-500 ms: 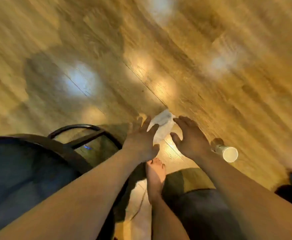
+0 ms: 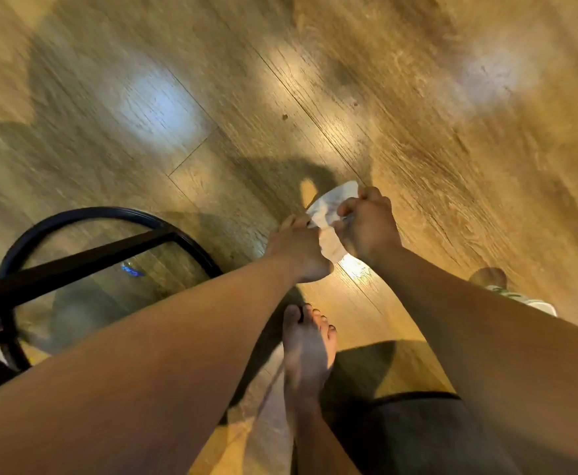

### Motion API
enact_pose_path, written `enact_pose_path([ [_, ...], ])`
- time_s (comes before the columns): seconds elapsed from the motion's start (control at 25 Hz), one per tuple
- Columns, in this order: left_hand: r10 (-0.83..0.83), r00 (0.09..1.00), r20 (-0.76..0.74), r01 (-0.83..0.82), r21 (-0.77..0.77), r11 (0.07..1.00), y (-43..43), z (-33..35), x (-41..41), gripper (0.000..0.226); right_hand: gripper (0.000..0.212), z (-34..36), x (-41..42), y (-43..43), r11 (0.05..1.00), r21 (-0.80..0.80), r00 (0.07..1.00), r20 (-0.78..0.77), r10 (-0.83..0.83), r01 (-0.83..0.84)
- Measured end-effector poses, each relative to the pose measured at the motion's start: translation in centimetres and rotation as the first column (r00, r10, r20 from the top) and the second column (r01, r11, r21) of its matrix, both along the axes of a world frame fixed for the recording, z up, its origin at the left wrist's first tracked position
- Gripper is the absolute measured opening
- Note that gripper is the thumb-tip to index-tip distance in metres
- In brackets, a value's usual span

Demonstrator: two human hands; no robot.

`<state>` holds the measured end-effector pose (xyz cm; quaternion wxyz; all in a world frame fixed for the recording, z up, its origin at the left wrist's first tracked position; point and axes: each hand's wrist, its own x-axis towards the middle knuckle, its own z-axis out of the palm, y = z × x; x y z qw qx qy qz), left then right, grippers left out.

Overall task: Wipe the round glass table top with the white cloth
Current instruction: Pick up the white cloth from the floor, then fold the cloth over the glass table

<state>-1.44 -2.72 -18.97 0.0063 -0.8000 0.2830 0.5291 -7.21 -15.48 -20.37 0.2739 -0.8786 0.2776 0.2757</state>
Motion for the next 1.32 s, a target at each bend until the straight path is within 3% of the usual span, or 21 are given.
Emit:
enact_pose_path([
  [0.08, 0.149, 0.988, 0.035, -0.142, -0.149, 0.979, -0.2, 1.8, 0.5, 0.044, 0.009, 1.9, 0.5, 0.0, 0.987, -0.039, 0.985, 0.081, -0.154, 0.158],
  [0.16, 0.343, 0.939, -0.019, -0.337, -0.25, 0.908, -0.5, 5.9, 1.6, 0.042, 0.005, 5.6, 1.2, 0.1, 0.915, 0.096, 0.891, 0.206, -0.404, 0.392],
  [0.24, 0.475, 0.88, -0.014, -0.444, -0.383, 0.81, -0.1, 11.8, 2.5, 0.041, 0.017, 11.6, 2.3, 1.0, 0.85, 0.215, 0.798, 0.295, -0.525, 0.48],
  [0.36, 0.667, 0.728, -0.156, -0.63, -0.537, 0.562, 2.2, 22.6, 3.0, 0.059, 0.047, 23.6, 4.3, 2.6, 0.78, 0.445, 0.705, 0.366, -0.608, 0.441],
  [0.44, 0.673, 0.705, -0.222, -0.642, -0.604, 0.473, 4.2, 29.1, 3.2, 0.07, 0.056, 31.1, 5.1, 3.9, 0.751, 0.556, 0.694, 0.38, -0.611, 0.357],
  [0.48, 0.673, 0.712, -0.203, -0.616, -0.64, 0.459, 6.1, 32.1, 3.3, 0.071, 0.051, 34.8, 5.6, 5.2, 0.707, 0.639, 0.701, 0.354, -0.619, 0.303],
  [0.56, 0.724, 0.658, -0.208, -0.646, -0.65, 0.4, 10.4, 37.3, 3.1, 0.065, 0.036, 40.9, 5.9, 8.6, 0.491, 0.833, 0.747, 0.154, -0.646, 0.253],
  [0.6, 0.743, 0.578, -0.337, -0.739, -0.601, 0.303, 12.9, 39.2, 2.6, 0.061, 0.033, 43.2, 5.8, 10.4, 0.337, 0.908, 0.775, 0.022, -0.631, 0.249],
  [0.64, 0.721, 0.454, -0.523, -0.844, -0.511, 0.161, 15.9, 41.0, 2.1, 0.059, 0.035, 45.0, 5.6, 12.6, 0.196, 0.944, 0.803, -0.104, -0.587, 0.266],
  [0.72, 0.576, 0.15, -0.804, -0.95, -0.278, -0.141, 21.3, 43.8, 0.5, 0.055, 0.046, 47.5, 5.0, 16.9, 0.055, 0.951, 0.873, -0.254, -0.415, 0.303],
  [0.84, 0.476, -0.233, -0.848, -0.865, -0.043, -0.499, 29.3, 45.7, -2.5, 0.045, 0.049, 48.4, 2.3, 24.9, 0.089, 0.95, 0.953, -0.295, -0.077, 0.301],
  [0.96, 0.248, -0.532, -0.81, -0.642, 0.195, -0.742, 36.9, 45.2, -6.0, 0.058, 0.046, 49.3, 0.3, 32.8, 0.052, 0.938, 0.927, -0.347, 0.143, 0.343],
  [1.0, 0.126, -0.569, -0.812, -0.556, 0.268, -0.787, 39.2, 45.1, -7.1, 0.055, 0.043, 49.3, 0.0, 34.5, 0.091, 0.962, 0.95, -0.27, 0.16, 0.258],
  [1.04, 0.018, -0.57, -0.821, -0.499, 0.329, -0.801, 41.2, 44.8, -8.2, 0.053, 0.04, 49.0, 0.0, 35.7, 0.204, 0.973, 0.981, -0.134, 0.139, 0.104],
  [1.08, -0.066, -0.566, -0.821, -0.459, 0.381, -0.802, 43.0, 44.4, -9.2, 0.052, 0.039, 48.4, 0.5, 36.7, 0.434, 0.899, 0.997, 0.023, 0.07, -0.051],
  [1.12, -0.144, -0.571, -0.808, -0.416, 0.437, -0.798, 44.7, 44.1, -10.3, 0.053, 0.041, 47.8, 1.0, 37.7, 0.665, 0.728, 0.981, 0.187, 0.043, -0.168],
  [1.16, -0.201, -0.584, -0.786, -0.379, 0.483, -0.789, 46.2, 43.8, -11.2, 0.056, 0.045, 47.1, 1.4, 38.9, 0.779, 0.592, 0.963, 0.262, 0.057, -0.207],
  [1.2, -0.23, -0.586, -0.777, -0.364, 0.506, -0.782, 47.3, 43.4, -12.0, 0.062, 0.045, 46.4, 1.7, 40.1, 0.779, 0.596, 0.971, 0.231, 0.066, -0.195],
  [1.32, -0.094, -0.574, -0.814, -0.427, 0.394, -0.814, 49.1, 42.2, -13.7, 0.076, 0.025, 45.3, 1.2, 43.2, 0.604, 0.784, 0.986, 0.061, 0.154, -0.143],
])
